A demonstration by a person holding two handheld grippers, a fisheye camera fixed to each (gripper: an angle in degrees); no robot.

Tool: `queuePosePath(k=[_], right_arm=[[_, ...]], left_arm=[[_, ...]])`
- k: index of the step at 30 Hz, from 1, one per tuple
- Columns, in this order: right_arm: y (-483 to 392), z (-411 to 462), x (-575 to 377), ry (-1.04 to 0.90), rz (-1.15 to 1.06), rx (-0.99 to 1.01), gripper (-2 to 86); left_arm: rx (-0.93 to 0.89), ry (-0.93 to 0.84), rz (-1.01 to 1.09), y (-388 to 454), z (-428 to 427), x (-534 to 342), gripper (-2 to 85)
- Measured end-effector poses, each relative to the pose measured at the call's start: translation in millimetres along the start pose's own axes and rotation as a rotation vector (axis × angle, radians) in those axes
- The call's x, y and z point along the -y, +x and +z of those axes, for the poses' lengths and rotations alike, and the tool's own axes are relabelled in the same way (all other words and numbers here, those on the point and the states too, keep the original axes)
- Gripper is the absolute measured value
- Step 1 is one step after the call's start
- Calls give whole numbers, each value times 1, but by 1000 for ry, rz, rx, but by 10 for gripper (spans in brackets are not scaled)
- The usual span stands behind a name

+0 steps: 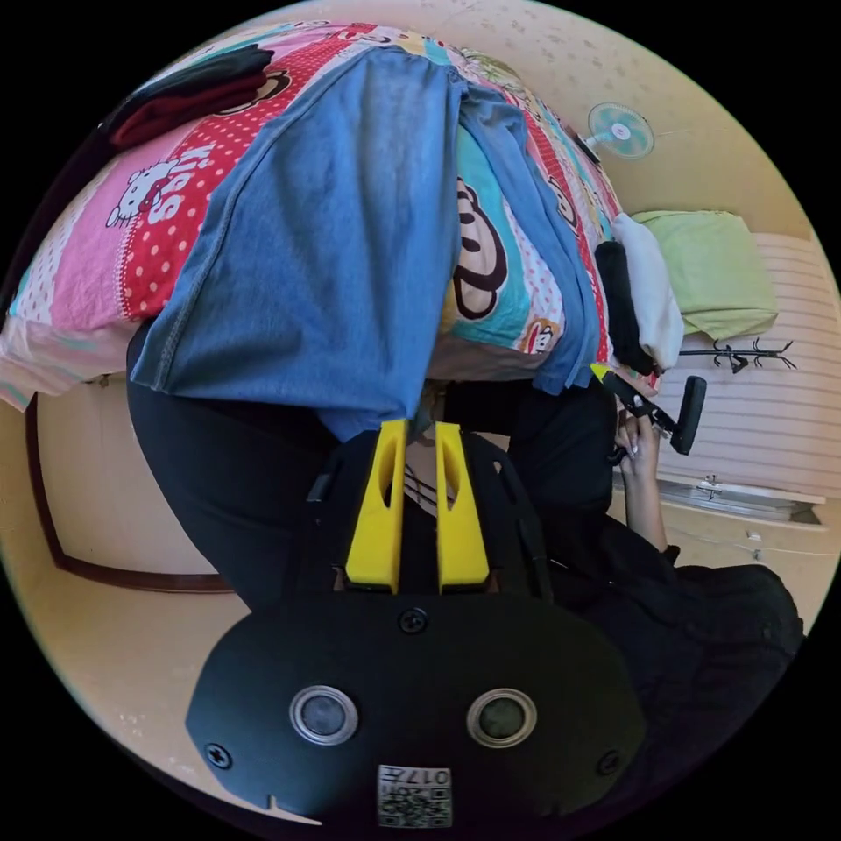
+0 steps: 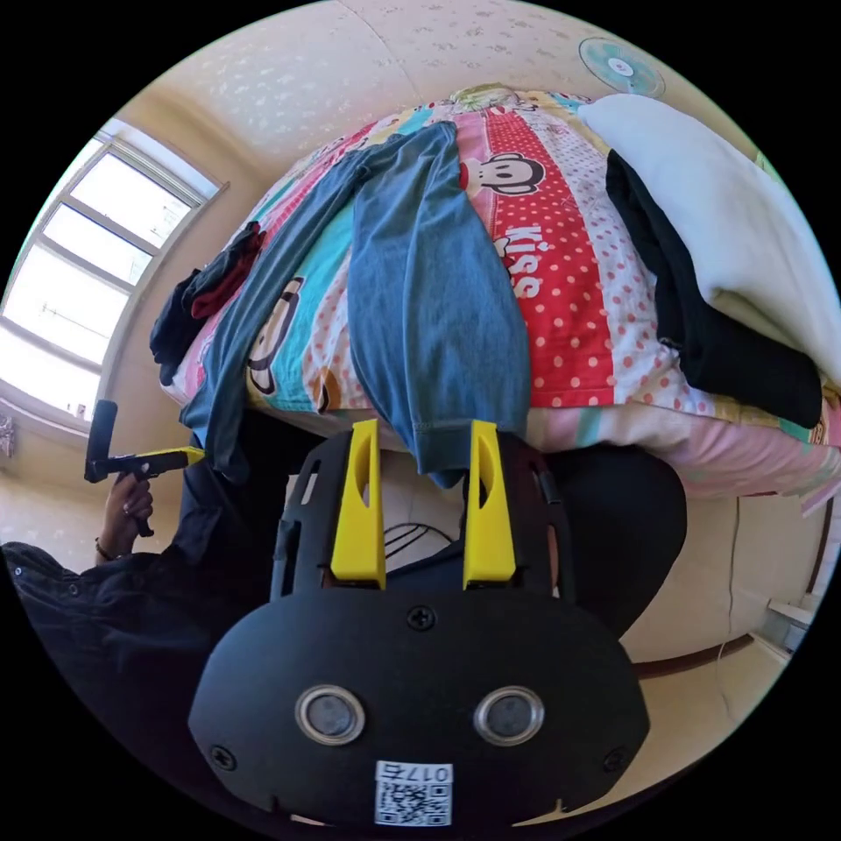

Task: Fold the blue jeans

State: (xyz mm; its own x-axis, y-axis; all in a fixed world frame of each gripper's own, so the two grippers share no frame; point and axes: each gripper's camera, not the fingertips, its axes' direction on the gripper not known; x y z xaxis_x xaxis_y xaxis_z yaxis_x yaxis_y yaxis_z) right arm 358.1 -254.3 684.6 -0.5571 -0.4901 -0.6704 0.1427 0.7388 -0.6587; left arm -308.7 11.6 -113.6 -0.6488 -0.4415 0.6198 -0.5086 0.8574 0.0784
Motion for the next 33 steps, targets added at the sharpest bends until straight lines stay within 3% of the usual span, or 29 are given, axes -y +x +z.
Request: queuePosePath(k=[6,9,16,21,25,31,33], right_arm=[[10,18,15,-78,24,-80,115],[26,5,14,-50,74,-93,61],[90,-109,-16,125,155,371,29],[104,-172,-23,207,128,499,23],[87,-189,-17,231,38,585,20],[43,-160,-4,86,-93,606,18],[28,-147,-1,31,-138,590,19]], left_arm=[[-36,40,76,14,-23,-8,66],[-63,70,140,33,-36,-10,69],[-157,92,335,92,-57,-7,99],[-224,168,460,139,-69,18,60],[-305,181,459,150,-58,41,17],[-513,59,290,121,-28,61,80],[-495,27,251,107,-24,59,33]])
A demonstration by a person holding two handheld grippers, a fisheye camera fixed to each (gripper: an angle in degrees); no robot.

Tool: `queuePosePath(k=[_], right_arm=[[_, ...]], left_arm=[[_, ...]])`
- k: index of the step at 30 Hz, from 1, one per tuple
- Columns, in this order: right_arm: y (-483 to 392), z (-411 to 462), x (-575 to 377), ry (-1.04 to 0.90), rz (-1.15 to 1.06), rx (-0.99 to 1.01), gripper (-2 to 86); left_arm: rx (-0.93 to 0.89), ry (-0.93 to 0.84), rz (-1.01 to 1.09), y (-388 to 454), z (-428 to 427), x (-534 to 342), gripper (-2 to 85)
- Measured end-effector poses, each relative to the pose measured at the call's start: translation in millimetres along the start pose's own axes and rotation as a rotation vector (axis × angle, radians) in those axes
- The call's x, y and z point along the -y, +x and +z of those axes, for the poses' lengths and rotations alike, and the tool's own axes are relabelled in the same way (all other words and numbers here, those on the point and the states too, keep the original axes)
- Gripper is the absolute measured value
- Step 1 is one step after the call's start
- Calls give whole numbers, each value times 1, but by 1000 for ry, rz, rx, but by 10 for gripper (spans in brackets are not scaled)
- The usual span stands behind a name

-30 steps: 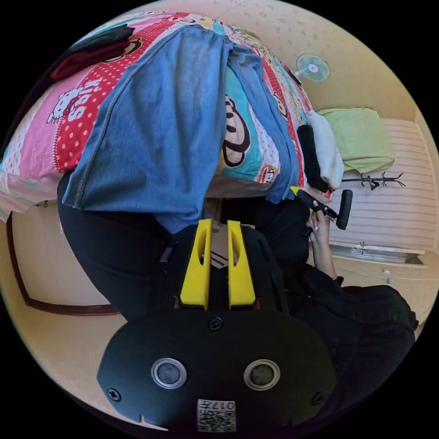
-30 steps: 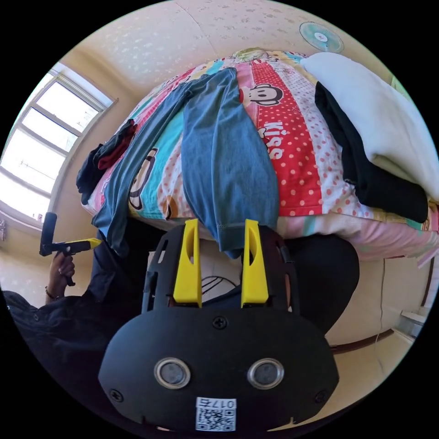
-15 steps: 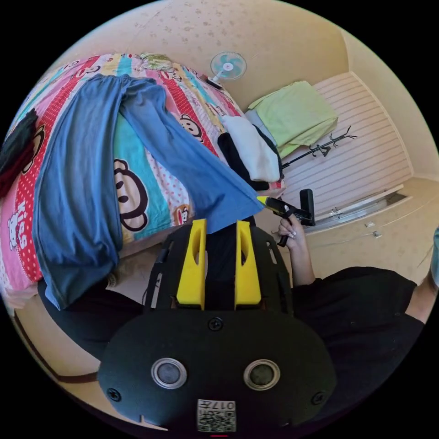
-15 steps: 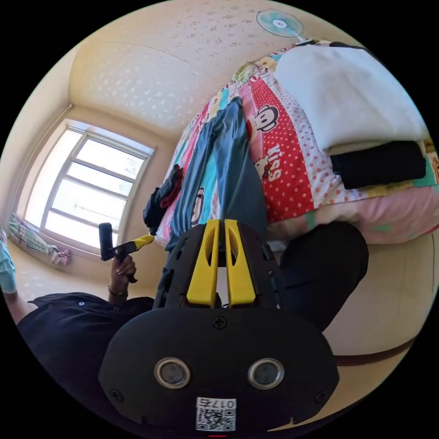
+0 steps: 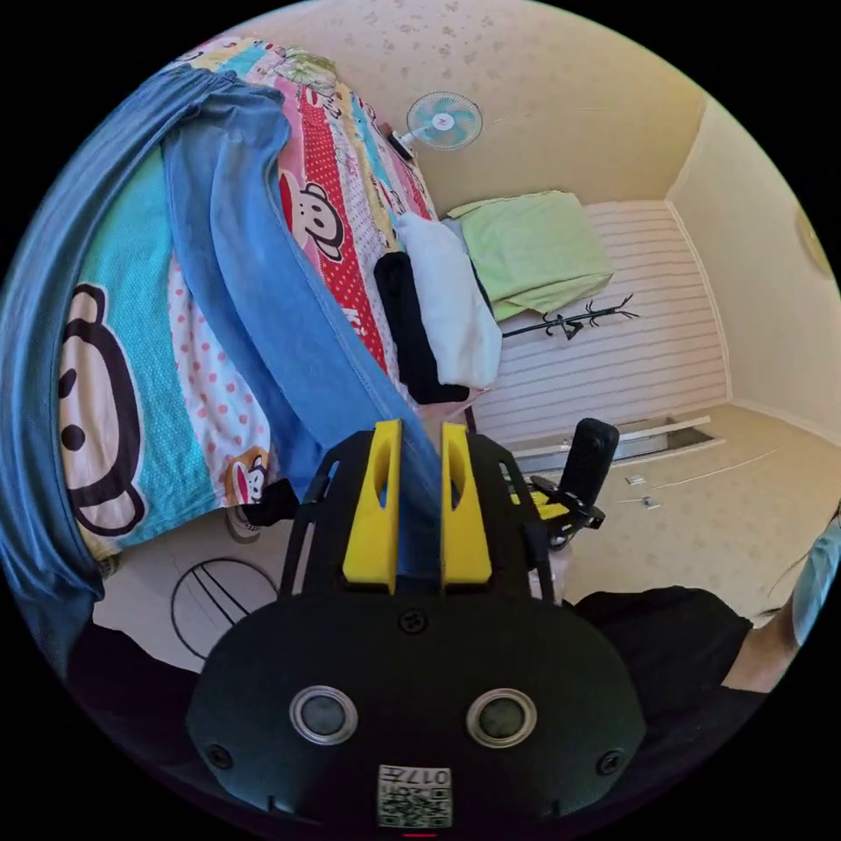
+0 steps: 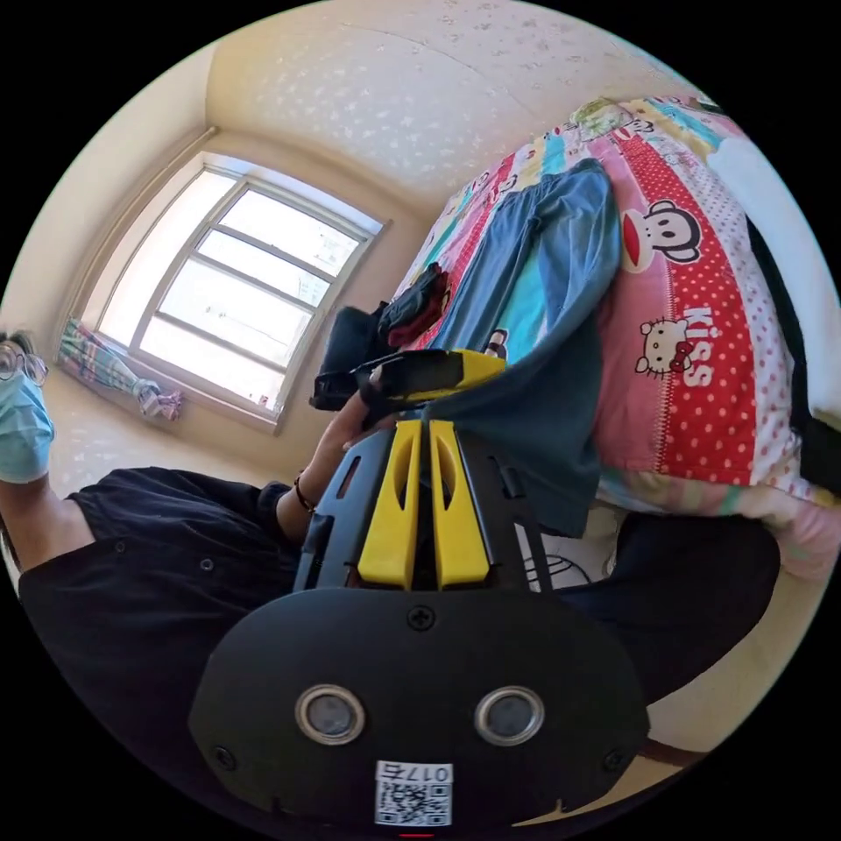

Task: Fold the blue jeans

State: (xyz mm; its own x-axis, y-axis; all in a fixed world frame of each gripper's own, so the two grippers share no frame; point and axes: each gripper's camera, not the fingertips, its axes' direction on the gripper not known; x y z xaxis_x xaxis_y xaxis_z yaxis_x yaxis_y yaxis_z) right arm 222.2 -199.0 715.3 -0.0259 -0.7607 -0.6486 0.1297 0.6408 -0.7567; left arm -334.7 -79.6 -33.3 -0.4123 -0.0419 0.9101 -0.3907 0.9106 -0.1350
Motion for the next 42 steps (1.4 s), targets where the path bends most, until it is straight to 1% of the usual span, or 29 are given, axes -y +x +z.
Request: queuePosePath(k=[2,3,4,6,7,8,9,11,12,14,15,16,17,18,20,22,24,26,27,29,30,32,34,38,42], right_arm=[[-2,23,7,-103,-41,-10,20],[-1,28,9,-129,-50,-12,20],[0,35,14,-189,-79,-6,22],[3,44,27,-325,-147,15,26],[5,45,42,-423,-184,24,29],[10,41,62,-481,-204,19,34],[14,36,76,-490,-207,10,37],[31,13,148,-419,-219,-94,52],[37,9,168,-382,-221,-139,59],[70,2,256,-207,-194,-313,86],[82,3,277,-161,-181,-347,92],[111,9,319,-87,-123,-408,98],[144,19,355,-34,-31,-422,106],[161,25,371,-17,8,-415,110],[220,53,415,53,155,-394,123],[252,73,431,110,248,-388,127],[272,93,440,125,316,-438,123],[285,120,446,113,334,-508,90],[285,125,448,108,327,-509,74],[268,143,457,116,218,-486,34],[260,146,460,129,190,-498,31],[216,162,472,185,75,-565,22],[181,180,484,207,-10,-557,18],[113,245,508,236,-117,-483,15],[73,326,520,195,-166,-510,15]], left_arm=[[10,-33,-36,-12,-5,-5,2],[-23,-34,-55,-21,-11,-9,-4],[-47,-25,-62,-25,-16,-12,-6],[-162,30,-63,-39,-40,-22,-9],[-183,45,-59,-41,-46,-24,-9],[-204,68,-46,-44,-60,-28,-10],[-204,81,-35,-45,-72,-31,-10],[-192,82,-23,-44,-88,-34,-10],[-192,85,-7,-42,-98,-36,-10],[-204,84,17,-40,-111,-37,-10],[-211,79,29,-38,-118,-37,-10],[-213,79,38,-38,-122,-37,-10],[-209,79,55,-36,-129,-37,-10],[-202,77,70,-35,-136,-38,-10],[-198,74,84,-36,-146,-39,-10],[-212,80,96,-40,-157,-40,-10],[-258,103,100,-49,-172,-42,-10],[-308,138,105,-59,-185,-45,-10],[-340,162,99,-67,-194,-47,-10],[-389,206,71,-82,-208,-52,-10],[-418,239,52,-92,-220,-57,-10],[-454,288,27,-107,-239,-67,-10],[-471,348,-6,-123,-261,-82,-10],[-404,501,-106,-156,-315,-124,-10],[-311,619,-164,-176,-360,-156,-10]])
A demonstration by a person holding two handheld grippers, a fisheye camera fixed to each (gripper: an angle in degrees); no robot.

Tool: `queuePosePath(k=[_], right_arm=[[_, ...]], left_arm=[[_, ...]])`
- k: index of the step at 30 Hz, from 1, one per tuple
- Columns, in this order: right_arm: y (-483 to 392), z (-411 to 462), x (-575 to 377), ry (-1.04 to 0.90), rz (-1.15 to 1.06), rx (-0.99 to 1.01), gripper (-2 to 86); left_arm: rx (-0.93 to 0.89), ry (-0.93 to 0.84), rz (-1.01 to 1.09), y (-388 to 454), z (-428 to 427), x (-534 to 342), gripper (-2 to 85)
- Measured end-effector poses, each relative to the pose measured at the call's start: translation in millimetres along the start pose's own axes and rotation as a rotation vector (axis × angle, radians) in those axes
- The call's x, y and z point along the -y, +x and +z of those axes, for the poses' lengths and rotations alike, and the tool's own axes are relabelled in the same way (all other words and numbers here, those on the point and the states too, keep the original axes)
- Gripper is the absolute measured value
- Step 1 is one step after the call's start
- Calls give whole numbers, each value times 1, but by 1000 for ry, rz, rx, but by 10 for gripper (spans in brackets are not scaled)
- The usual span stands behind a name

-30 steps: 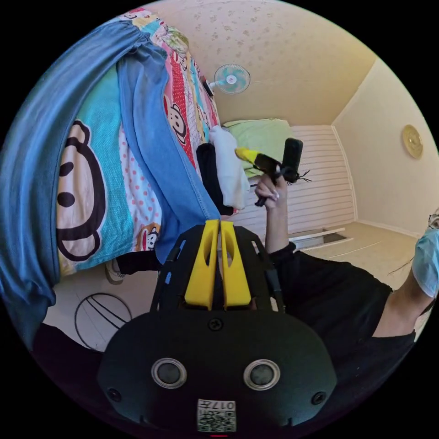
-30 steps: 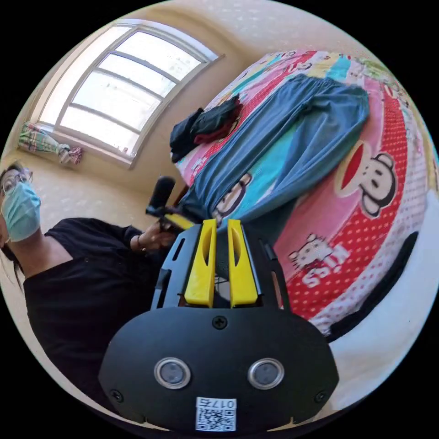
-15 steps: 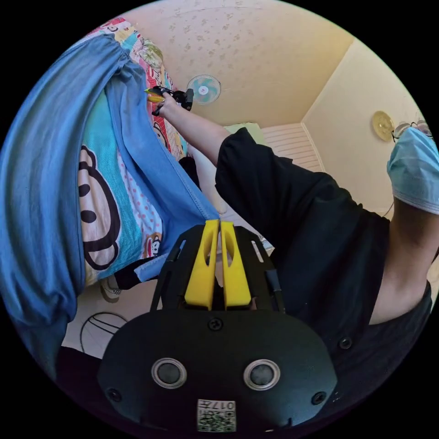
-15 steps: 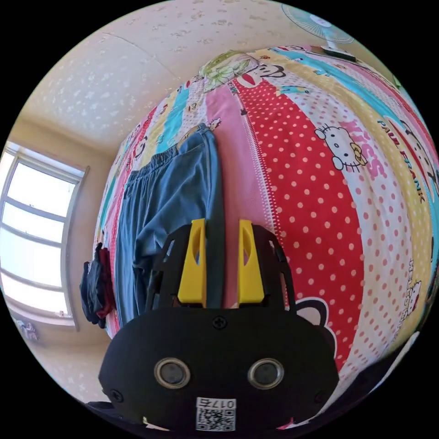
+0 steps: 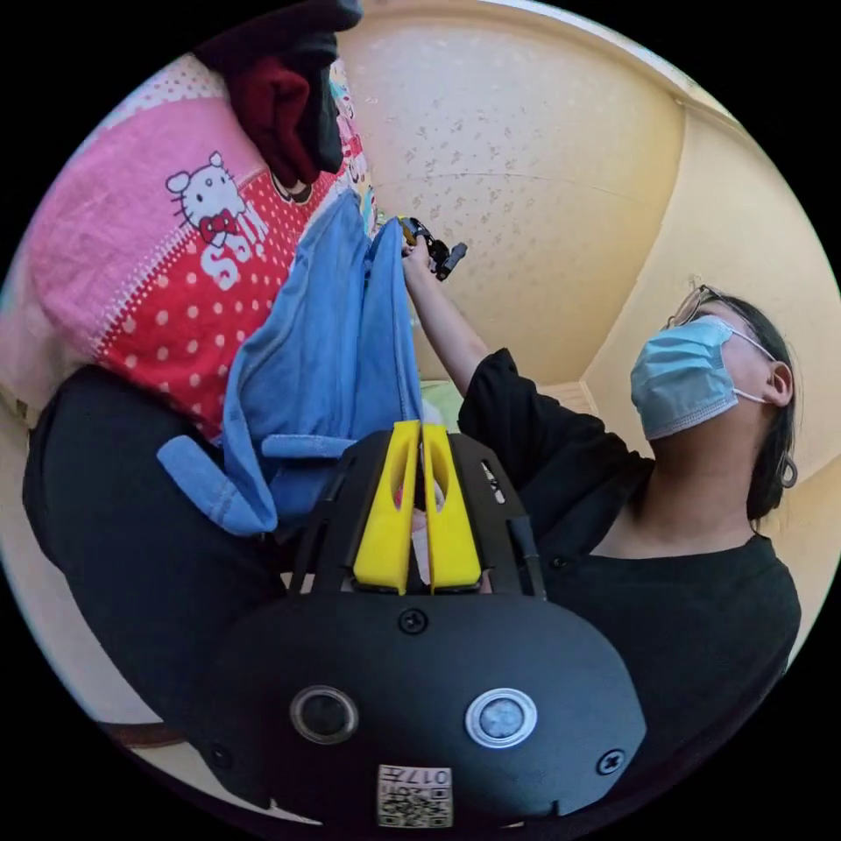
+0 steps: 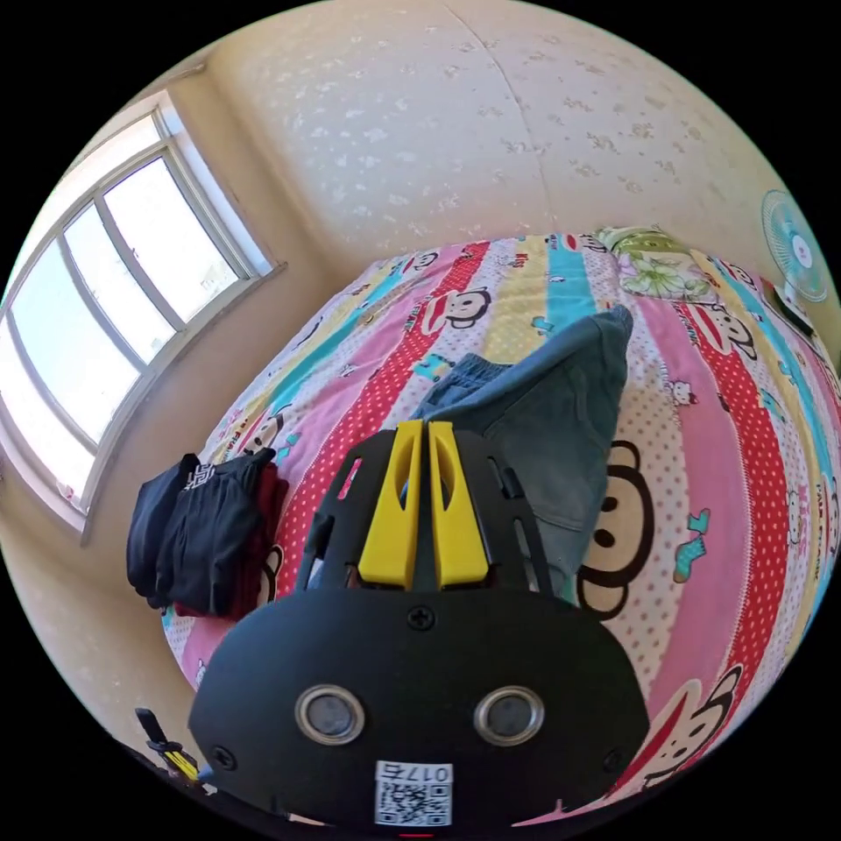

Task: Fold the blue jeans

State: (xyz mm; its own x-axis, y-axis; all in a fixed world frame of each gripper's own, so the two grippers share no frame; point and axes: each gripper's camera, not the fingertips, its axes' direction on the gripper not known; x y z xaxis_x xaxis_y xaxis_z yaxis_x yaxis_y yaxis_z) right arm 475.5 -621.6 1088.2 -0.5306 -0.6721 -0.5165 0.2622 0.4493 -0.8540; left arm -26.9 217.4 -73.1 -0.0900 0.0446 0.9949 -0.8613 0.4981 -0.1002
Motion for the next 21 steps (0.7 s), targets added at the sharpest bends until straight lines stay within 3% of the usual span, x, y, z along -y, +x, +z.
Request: queuePosePath(k=[9,16,18,21], right_arm=[[-66,100,-24,-183,-88,112,44],[-40,-15,-158,-225,-271,36,91],[-18,-60,-207,-189,-213,37,105],[23,-107,-302,-189,38,208,143]], left_arm=[[189,136,-136,-28,-36,-9,1],[366,157,-7,-21,-31,7,102],[370,59,70,-22,-5,33,120],[395,-40,122,-31,38,65,126]])
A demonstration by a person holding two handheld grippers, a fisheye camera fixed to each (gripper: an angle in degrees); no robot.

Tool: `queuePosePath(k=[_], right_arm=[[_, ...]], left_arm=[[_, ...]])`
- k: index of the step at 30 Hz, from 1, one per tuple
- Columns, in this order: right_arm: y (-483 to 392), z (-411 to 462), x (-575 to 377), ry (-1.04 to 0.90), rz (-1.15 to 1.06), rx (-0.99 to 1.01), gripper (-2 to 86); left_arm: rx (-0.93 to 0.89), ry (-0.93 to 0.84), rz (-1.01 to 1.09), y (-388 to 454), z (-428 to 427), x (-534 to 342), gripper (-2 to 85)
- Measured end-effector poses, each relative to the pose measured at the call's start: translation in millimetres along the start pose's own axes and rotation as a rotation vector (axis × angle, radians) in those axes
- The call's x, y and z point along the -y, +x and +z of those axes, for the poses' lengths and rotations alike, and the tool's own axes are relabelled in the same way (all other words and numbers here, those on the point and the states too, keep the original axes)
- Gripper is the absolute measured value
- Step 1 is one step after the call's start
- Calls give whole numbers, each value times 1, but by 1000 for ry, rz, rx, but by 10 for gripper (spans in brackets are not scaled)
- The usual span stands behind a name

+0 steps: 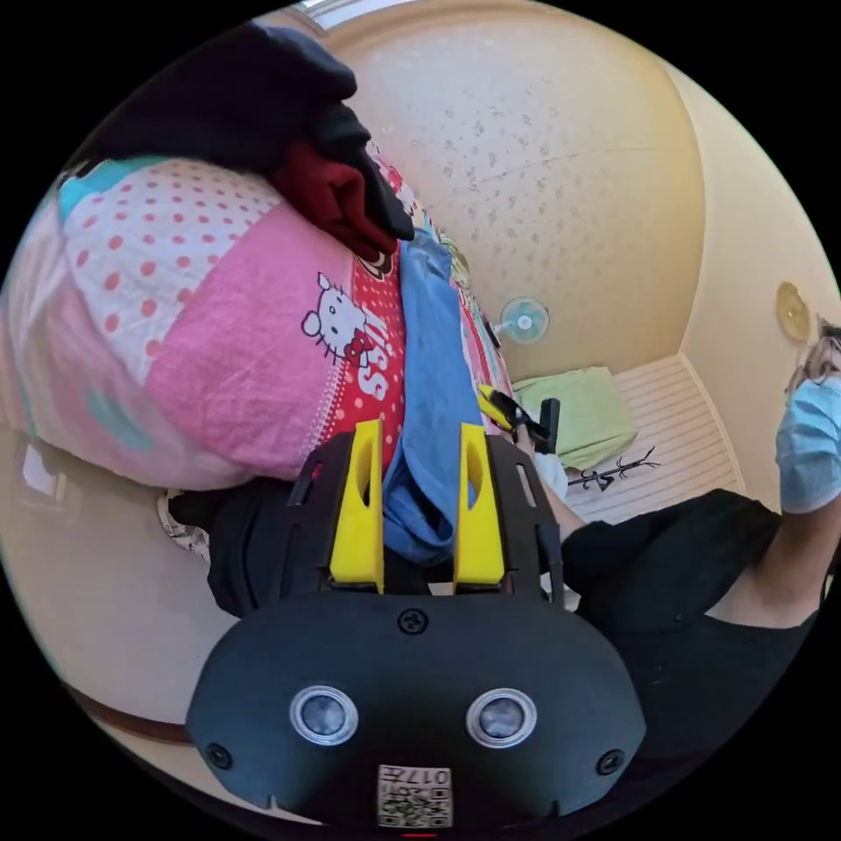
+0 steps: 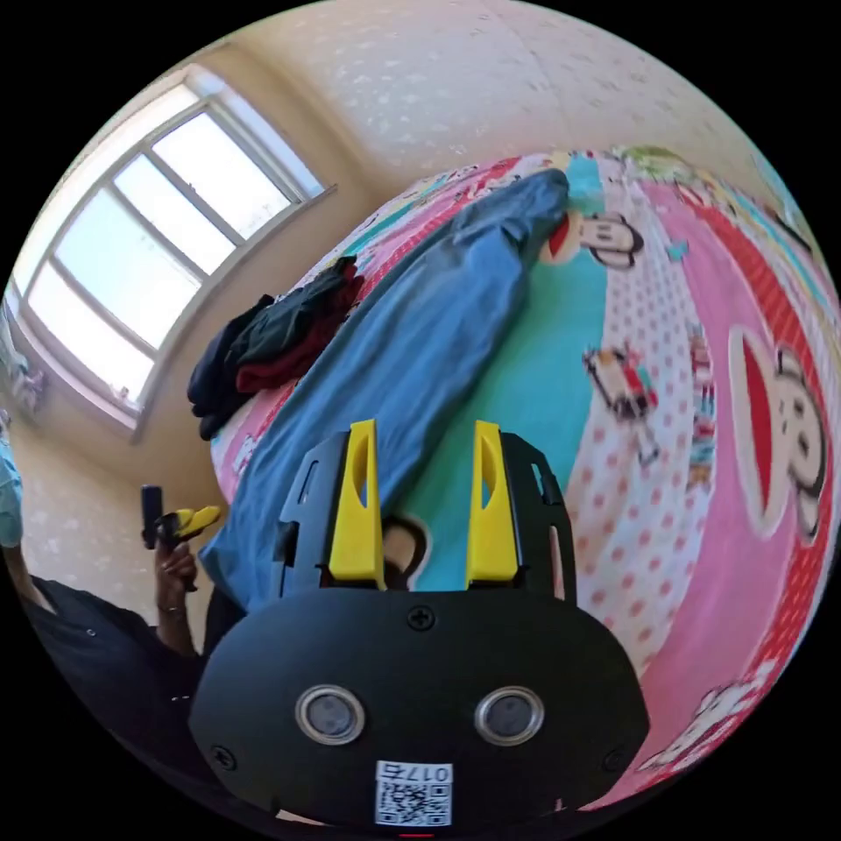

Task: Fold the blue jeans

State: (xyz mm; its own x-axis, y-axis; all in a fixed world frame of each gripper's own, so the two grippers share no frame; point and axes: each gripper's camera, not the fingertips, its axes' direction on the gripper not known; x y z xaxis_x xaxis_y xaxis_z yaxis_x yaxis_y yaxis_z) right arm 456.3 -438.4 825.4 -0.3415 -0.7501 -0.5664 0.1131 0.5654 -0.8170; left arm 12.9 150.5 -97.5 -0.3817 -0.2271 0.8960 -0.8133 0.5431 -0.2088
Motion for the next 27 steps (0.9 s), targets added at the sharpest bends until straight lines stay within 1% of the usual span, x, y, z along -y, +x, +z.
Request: queuePosePath(k=[1,2,4,6,7,9,10,11,12,13,14,15,16,18,19,21,24,26,27], right_arm=[[9,-4,-41,9,67,120,149],[11,-17,-79,108,100,236,149],[8,-23,-115,171,158,320,146],[-1,-20,-132,204,158,365,150],[-9,-17,-133,206,149,374,150],[-20,-15,-124,166,117,337,131],[-26,-11,-115,105,73,320,98],[-29,1,-106,-3,46,337,51],[-30,10,-101,-71,42,353,47],[-27,14,-95,-130,40,368,39],[-22,4,-91,-129,38,376,35],[-20,-3,-89,-132,37,373,32],[-16,-21,-88,-129,21,357,29],[-15,-51,-93,-137,-33,316,26],[-16,-67,-100,-179,-72,289,25],[-18,-90,-118,-246,-133,260,25],[-19,-113,-155,-343,-180,241,27],[-7,-120,-178,-430,-143,173,33],[-3,-122,-181,-440,-134,150,34]], left_arm=[[21,-28,-4,0,10,5,126],[67,-88,-21,2,30,13,126],[159,-115,-24,14,47,16,125],[292,-110,-1,33,62,10,124],[300,-97,-1,37,65,7,124],[337,-57,-34,48,79,-7,112],[359,-53,-33,51,83,-10,104],[422,-55,-4,60,92,-17,87],[491,-78,36,70,102,-22,69],[520,-92,52,76,106,-25,55],[534,-156,90,87,115,-29,26],[482,-240,109,94,124,-32,19],[449,-266,110,98,127,-34,15],[311,-373,128,112,135,-50,12],[282,-412,140,116,138,-55,12],[221,-564,191,130,152,-83,18],[159,-708,155,128,171,-117,38],[153,-706,125,122,173,-125,64],[145,-670,104,117,169,-124,86]])
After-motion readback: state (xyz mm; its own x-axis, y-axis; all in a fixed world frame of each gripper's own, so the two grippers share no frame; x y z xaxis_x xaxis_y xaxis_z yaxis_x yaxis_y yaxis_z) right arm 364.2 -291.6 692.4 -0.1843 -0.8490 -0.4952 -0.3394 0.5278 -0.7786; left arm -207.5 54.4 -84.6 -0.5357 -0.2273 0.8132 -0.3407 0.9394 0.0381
